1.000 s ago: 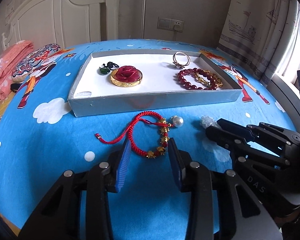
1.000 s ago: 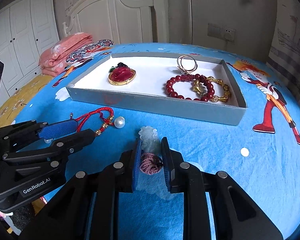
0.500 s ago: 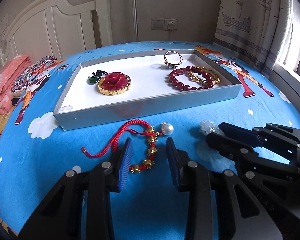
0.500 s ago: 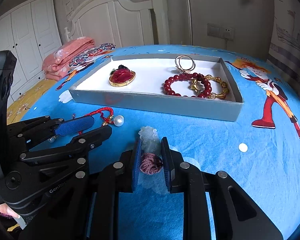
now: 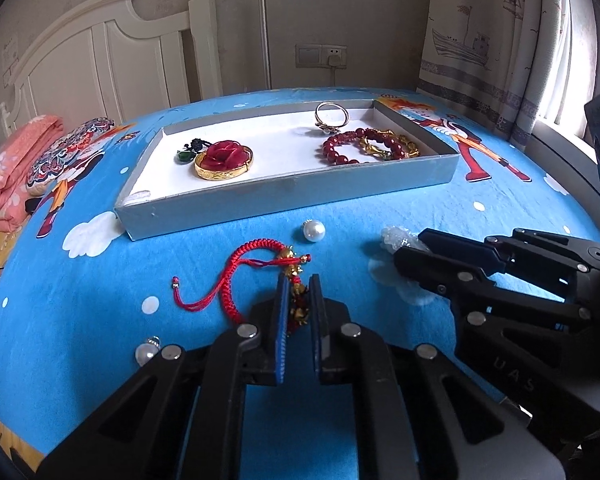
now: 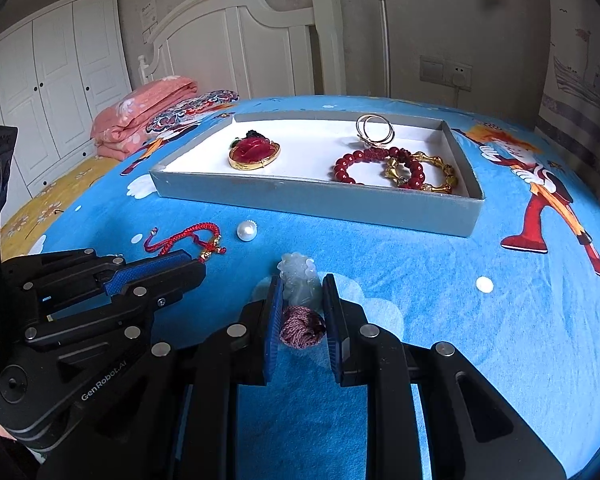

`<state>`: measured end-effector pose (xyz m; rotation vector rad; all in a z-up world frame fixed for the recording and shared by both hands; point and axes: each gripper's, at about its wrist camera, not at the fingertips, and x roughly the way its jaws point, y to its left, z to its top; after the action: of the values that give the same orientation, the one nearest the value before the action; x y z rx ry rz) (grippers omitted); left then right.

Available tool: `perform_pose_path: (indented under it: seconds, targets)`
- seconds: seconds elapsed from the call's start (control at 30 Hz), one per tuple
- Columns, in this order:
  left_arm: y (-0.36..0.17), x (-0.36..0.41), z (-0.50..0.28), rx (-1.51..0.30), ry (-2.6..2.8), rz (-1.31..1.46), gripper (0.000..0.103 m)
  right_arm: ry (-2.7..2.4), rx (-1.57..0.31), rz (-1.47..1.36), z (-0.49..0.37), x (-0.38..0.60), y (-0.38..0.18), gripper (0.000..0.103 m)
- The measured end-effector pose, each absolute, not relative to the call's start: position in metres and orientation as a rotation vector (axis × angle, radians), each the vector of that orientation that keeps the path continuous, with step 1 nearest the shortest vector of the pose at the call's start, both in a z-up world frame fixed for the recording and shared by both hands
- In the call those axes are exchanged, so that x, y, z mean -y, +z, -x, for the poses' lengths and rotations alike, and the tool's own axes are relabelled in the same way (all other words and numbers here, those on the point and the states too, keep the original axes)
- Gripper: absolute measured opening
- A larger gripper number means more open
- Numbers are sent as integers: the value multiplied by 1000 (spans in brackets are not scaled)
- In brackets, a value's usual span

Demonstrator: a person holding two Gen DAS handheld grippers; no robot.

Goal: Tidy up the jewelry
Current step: 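Carry both held items over the tray and lower them inside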

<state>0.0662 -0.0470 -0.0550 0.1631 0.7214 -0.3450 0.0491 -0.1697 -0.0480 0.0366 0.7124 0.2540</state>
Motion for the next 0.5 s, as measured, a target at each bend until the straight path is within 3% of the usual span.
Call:
perform_pose_path:
  seconds: [0.5]
  targets:
    - [-55,39,-55,-697,-325,-147,9,256,-687,-13,-38,164,-49,20]
